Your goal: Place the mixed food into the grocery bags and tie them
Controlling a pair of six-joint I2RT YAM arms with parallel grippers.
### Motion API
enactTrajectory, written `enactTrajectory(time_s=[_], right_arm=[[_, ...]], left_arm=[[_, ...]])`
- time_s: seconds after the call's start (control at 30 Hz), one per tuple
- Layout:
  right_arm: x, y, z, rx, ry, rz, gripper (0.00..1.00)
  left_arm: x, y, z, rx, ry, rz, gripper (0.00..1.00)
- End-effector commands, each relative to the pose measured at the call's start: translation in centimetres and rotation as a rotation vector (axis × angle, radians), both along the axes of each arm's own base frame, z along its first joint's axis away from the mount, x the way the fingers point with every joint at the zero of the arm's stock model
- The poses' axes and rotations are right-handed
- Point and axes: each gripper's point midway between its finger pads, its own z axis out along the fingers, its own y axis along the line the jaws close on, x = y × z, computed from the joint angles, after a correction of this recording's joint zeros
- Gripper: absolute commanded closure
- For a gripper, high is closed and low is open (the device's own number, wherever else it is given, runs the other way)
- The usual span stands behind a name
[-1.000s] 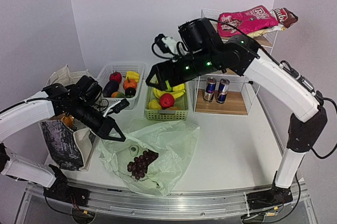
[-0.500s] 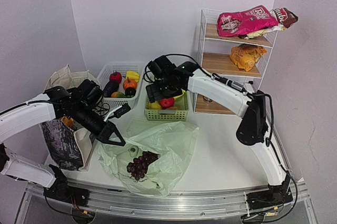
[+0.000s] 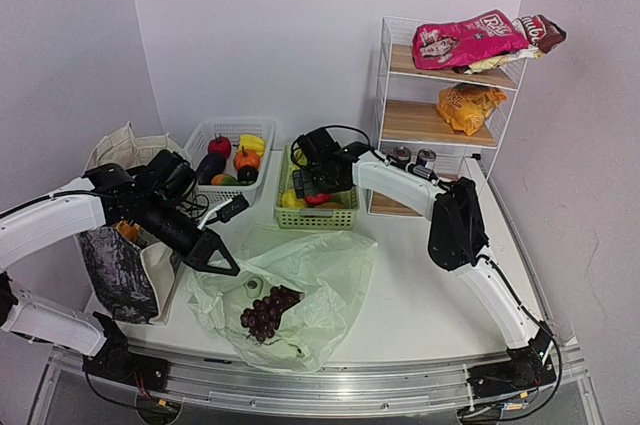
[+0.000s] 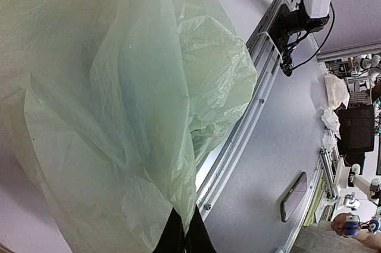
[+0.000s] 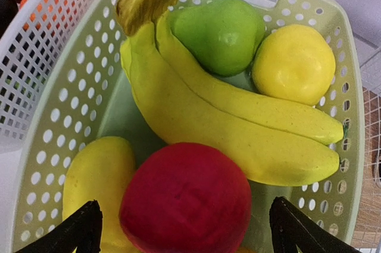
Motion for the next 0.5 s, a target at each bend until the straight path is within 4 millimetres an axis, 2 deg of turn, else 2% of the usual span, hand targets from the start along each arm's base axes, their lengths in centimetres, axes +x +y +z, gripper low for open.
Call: enactTrajectory(time_s=[0.0, 0.17, 0.33, 0.47], right_arm=[[2.0, 1.3, 0.6, 0.046, -0.099, 0.013, 0.08], [2.0, 2.0, -0.8, 0.063, -0.079, 0.039, 0.10], [1.5, 1.4, -1.6, 0.038, -0.059, 0.040, 0.11], [1.3, 1.3, -1.6, 0.027, -0.058, 0.049, 0.22]], left_arm=[[0.0, -0.4, 0.9, -0.039, -0.013, -0.007, 1.00], [0.2, -0.4, 1.0, -0.035, -0.020, -0.002, 1.00], [0.3, -0.5, 1.1, -0.034, -0.021, -0.002, 1.00], [0.4, -0.5, 1.1, -0.034, -0.019, -0.002, 1.00]])
